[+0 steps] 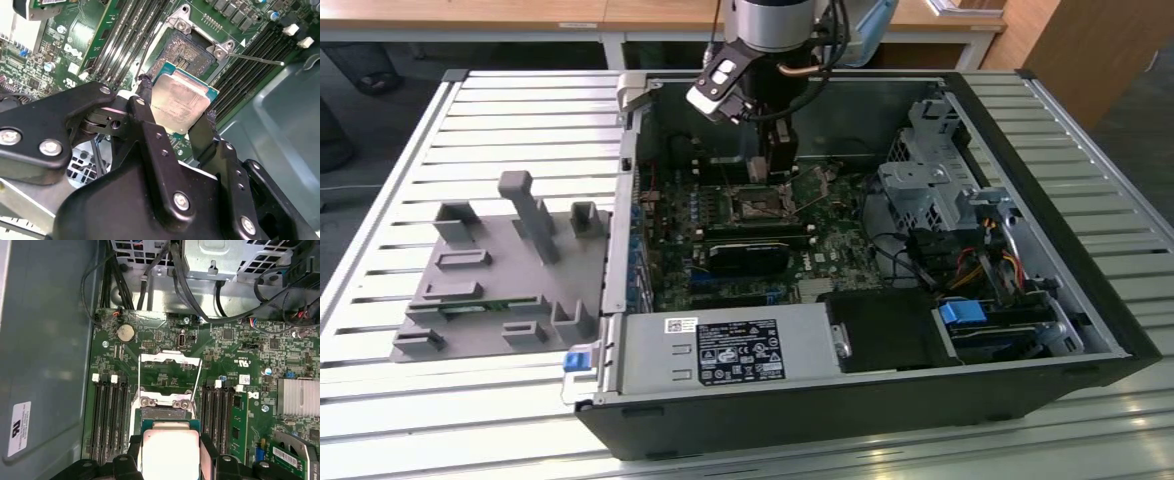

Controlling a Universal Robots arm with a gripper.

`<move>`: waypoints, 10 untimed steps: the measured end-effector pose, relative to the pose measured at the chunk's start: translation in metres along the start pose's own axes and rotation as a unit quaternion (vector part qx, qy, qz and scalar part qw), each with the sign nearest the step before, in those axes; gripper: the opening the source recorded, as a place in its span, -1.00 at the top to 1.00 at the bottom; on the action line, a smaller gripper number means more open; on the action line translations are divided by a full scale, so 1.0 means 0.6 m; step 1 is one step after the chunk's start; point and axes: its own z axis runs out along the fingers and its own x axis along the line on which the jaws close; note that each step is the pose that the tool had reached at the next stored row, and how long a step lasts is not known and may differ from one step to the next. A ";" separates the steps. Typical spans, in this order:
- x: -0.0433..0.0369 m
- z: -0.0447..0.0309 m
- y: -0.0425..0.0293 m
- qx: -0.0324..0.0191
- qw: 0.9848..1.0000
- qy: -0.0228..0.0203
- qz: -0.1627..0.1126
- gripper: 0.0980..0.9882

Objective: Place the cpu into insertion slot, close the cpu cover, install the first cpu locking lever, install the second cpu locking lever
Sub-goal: 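Place the cpu into insertion slot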

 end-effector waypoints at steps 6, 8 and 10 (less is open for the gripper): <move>0.001 0.018 -0.002 0.000 1.000 0.000 0.001 0.00; 0.002 0.024 -0.002 0.000 1.000 -0.001 0.001 0.00; 0.002 0.030 -0.003 0.000 1.000 -0.001 0.002 0.00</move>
